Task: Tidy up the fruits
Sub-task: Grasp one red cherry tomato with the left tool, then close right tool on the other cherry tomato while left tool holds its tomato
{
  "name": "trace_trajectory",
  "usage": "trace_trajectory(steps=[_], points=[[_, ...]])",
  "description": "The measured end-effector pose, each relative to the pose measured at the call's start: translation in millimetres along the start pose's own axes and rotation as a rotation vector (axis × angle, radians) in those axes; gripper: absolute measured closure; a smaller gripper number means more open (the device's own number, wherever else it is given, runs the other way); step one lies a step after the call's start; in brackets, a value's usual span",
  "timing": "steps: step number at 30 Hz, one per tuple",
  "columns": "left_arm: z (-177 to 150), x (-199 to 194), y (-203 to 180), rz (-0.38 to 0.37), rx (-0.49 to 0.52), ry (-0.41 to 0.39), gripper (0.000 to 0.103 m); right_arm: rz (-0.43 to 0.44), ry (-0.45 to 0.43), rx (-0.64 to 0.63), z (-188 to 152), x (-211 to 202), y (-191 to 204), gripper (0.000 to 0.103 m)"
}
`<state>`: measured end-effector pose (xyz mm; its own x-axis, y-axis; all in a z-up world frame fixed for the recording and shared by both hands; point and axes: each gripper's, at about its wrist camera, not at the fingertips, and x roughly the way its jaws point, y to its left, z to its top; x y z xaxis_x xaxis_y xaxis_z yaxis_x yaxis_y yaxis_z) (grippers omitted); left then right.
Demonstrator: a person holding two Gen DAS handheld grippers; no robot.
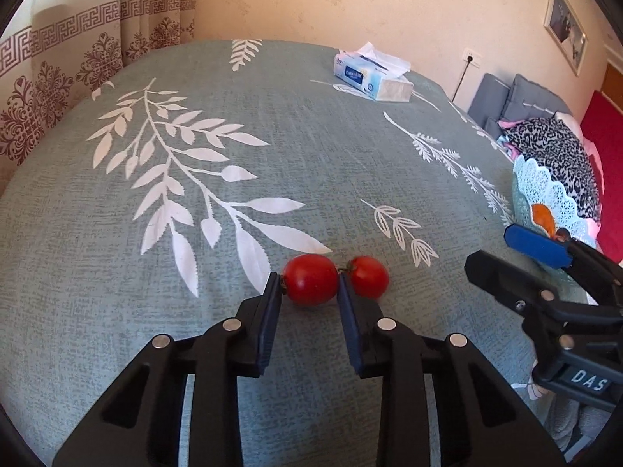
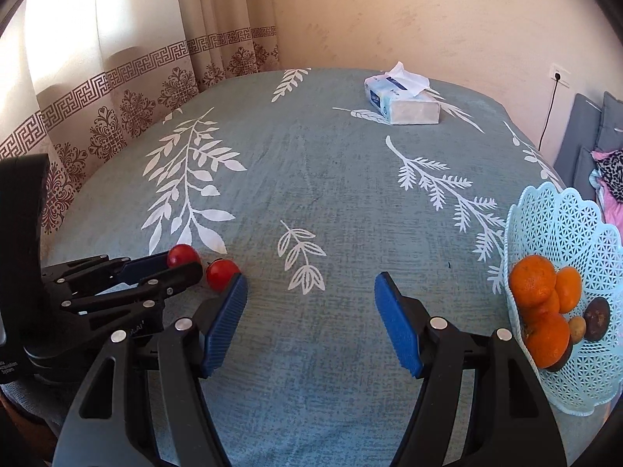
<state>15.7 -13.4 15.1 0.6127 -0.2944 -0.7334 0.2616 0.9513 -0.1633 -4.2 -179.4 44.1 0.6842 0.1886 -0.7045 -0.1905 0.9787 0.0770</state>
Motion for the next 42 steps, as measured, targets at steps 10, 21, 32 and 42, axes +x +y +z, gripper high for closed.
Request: trace_trajectory(steps=[10, 21, 32, 42], points=[[3, -20, 27, 0.1, -0.029, -0.064, 0.073, 0.02, 0.032, -0.048, 5, 20, 23, 0.033], [7, -29, 44, 0.171, -0.053, -0.082, 0.073, 0.127, 0.057, -0.076, 15, 41, 54, 0.033], [7, -27, 50, 0.215, -0.062, -0.08, 0.073, 0.157, 0.127, -0.056, 19, 75, 61, 0.045], [8, -28, 46, 0.211, -0.051, -0.079, 0.073, 0.116, 0.108, -0.076, 16, 71, 59, 0.077]])
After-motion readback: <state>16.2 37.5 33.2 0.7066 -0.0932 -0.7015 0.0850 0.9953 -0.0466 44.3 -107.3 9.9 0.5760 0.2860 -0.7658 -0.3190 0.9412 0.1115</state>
